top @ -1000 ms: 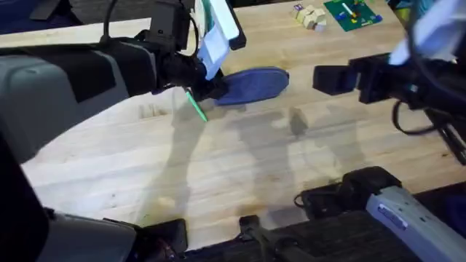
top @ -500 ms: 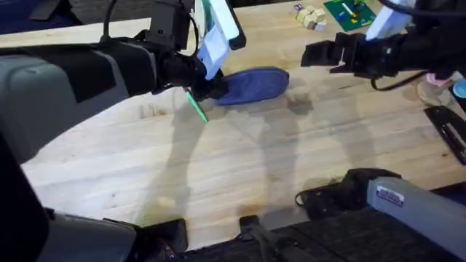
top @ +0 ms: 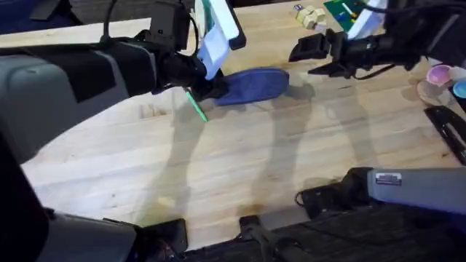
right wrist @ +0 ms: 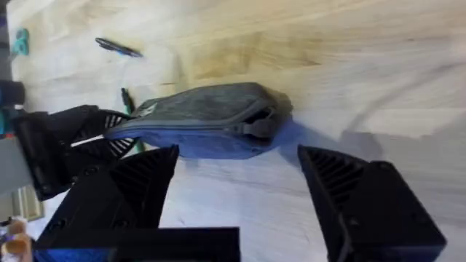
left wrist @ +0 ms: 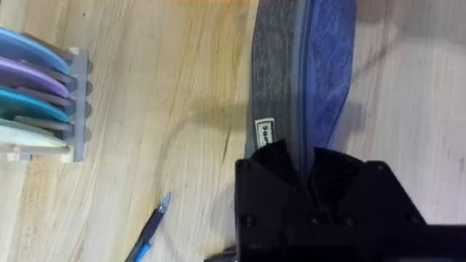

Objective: Unzip the bag, pick up the pens from the table one at a time and place them inside, then zip the bag closed.

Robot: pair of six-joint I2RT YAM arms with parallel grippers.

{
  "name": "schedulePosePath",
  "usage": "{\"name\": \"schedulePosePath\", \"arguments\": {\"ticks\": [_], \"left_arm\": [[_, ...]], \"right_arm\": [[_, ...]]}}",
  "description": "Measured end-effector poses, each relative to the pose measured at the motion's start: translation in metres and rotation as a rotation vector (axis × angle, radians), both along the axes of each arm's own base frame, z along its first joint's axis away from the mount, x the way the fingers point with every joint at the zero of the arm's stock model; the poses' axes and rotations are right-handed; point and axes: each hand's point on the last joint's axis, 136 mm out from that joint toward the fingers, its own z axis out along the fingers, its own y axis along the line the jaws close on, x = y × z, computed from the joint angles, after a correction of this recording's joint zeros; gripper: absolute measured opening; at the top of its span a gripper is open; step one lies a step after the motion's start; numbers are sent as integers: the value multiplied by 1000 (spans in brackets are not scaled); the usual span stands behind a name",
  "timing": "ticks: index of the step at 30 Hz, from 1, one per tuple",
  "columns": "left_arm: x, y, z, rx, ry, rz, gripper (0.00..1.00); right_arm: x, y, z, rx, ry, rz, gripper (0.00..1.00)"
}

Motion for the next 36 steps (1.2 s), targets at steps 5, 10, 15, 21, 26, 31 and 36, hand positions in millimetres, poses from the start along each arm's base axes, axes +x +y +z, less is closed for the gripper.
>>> {"name": "schedulePosePath", "arguments": {"ticks": [5, 10, 15, 21, 26, 31, 36], "left_arm": [[0, 0, 0, 0, 0, 0, 44], [0, 0, 0, 0, 0, 0, 44], [0, 0, 0, 0, 0, 0, 44], [0, 0, 0, 0, 0, 0, 44], [1, 1, 0, 0, 0, 3, 44], [2, 3, 0, 2, -1, 8, 45], [2, 3, 0, 3, -1, 9, 45]], "right_arm": [[6, -1, -26, 29, 65, 0, 995], [16, 8, -46, 122, 77, 39, 995], [23, 23, -52, 260, 60, 98, 995], [22, 37, -49, 397, 56, 148, 996], [25, 40, -38, 448, 8, 175, 996], [28, 40, -31, 464, -10, 185, 996], [29, 40, -28, 469, -14, 186, 996]]}}
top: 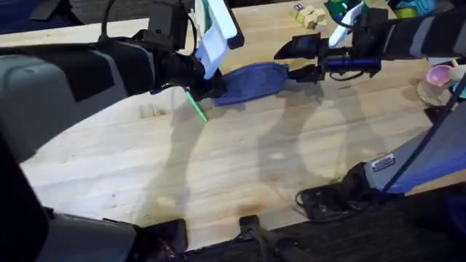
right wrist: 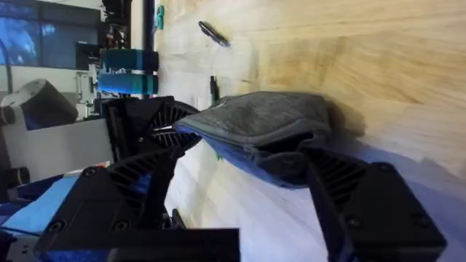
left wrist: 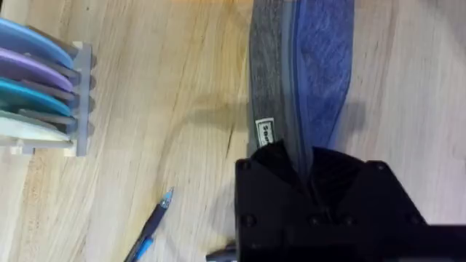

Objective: Unzip the bag, pick up the pens from the table one at a time and place them inside, then zip the bag closed.

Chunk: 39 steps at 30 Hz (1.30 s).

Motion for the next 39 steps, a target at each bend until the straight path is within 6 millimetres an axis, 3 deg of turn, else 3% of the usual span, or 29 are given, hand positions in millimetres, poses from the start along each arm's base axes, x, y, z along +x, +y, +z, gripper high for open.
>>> {"name": "schedulePosePath", "arguments": {"ticks": [24, 26, 30, 37, 38, 39], "left_arm": [[0, -1, 0, -1, 0, -2, 44], [0, 0, 0, -1, 0, -1, 44], [0, 0, 0, 0, -1, 1, 44], [-1, -1, 0, -3, 1, -3, 44], [-1, -1, 0, -3, 0, -3, 44], [0, -1, 0, -3, 1, -3, 44]], "right_arm": [[2, -3, -1, -40, -5, -11, 991], [2, -4, 1, -56, -17, -13, 902], [3, -6, -1, -78, -18, -20, 632], [6, -7, 6, -77, -43, -16, 386], [6, -7, 6, -77, -43, -16, 316], [6, -7, 6, -78, -42, -16, 187]]}}
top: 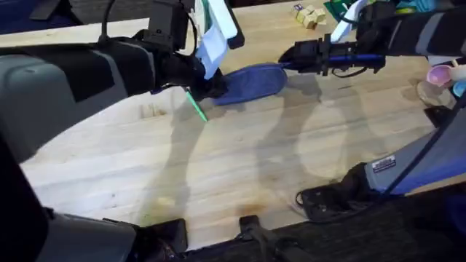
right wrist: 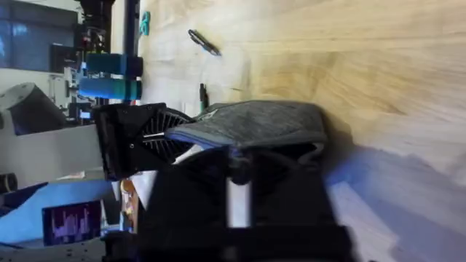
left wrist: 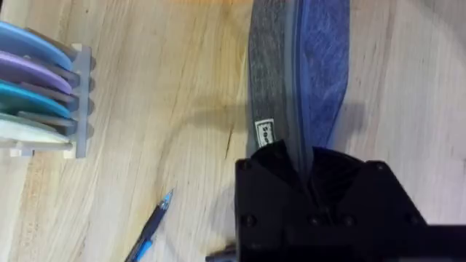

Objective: Unzip the bag, pick up the pens from the table one at a time and place them inside, then zip the bag closed.

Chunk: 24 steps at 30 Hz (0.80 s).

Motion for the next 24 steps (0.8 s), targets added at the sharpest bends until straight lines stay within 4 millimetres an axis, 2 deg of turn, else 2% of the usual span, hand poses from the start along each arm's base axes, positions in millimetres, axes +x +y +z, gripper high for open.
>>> {"name": "schedulePosePath", "arguments": {"ticks": [1, 2, 10, 18, 24], "left_arm": [[0, 0, 0, 0, 0, 0, 44], [0, 0, 0, 0, 1, 0, 44], [-1, -1, 1, -5, 0, -4, 44], [-9, -11, 3, -33, 14, -43, 45], [-8, -10, 4, -35, 13, -41, 45]], "right_arm": [[0, 0, 0, 0, 8, -3, 76], [-5, -3, -2, -11, 76, -15, 34], [-21, -9, 7, -144, 185, 18, 34], [-28, -11, 37, -355, 66, 60, 32], [-29, -2, 45, -443, 11, 95, 33]]}}
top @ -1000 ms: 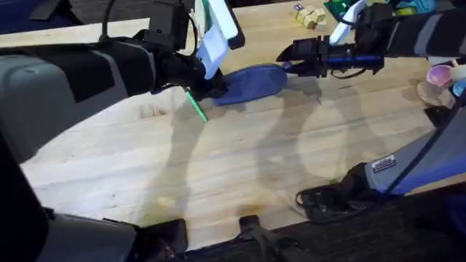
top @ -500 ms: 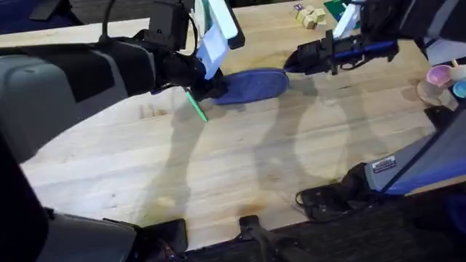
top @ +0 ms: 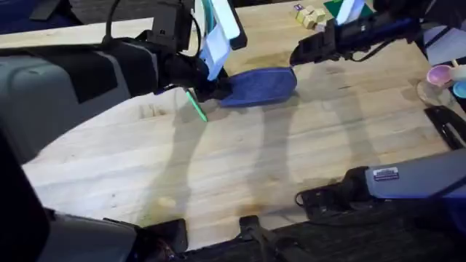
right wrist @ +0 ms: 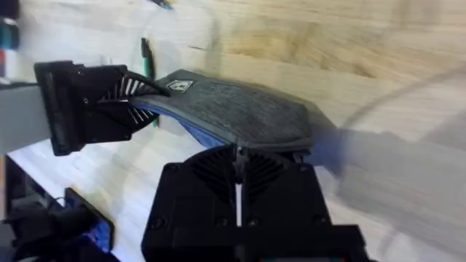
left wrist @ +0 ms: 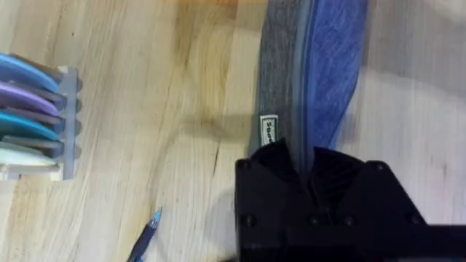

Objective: Unzip the bag, pick up the pens from the table one at a time and place them inside, then zip the bag closed.

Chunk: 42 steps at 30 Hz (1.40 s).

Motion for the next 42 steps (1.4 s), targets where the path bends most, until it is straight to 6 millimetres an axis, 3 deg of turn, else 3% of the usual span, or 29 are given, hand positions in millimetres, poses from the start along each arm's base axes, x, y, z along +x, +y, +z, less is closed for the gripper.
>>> {"name": "schedulePosePath", "arguments": {"ticks": [6, 22, 29, 34, 42], "left_arm": [[4, 7, -3, 20, -1, 24, 45], [7, 11, -4, 32, -6, 40, 45], [11, 17, -5, 40, -8, 59, 45], [10, 15, -4, 36, -7, 52, 45], [10, 15, -4, 34, -6, 51, 46]], "right_arm": [[7, 21, -2, -66, -43, 68, 32], [23, 102, 6, -137, -173, 201, 32], [26, 148, 4, -138, -219, 253, 32], [17, 179, 0, -106, -216, 318, 32], [11, 192, -1, -93, -205, 333, 32]]}}
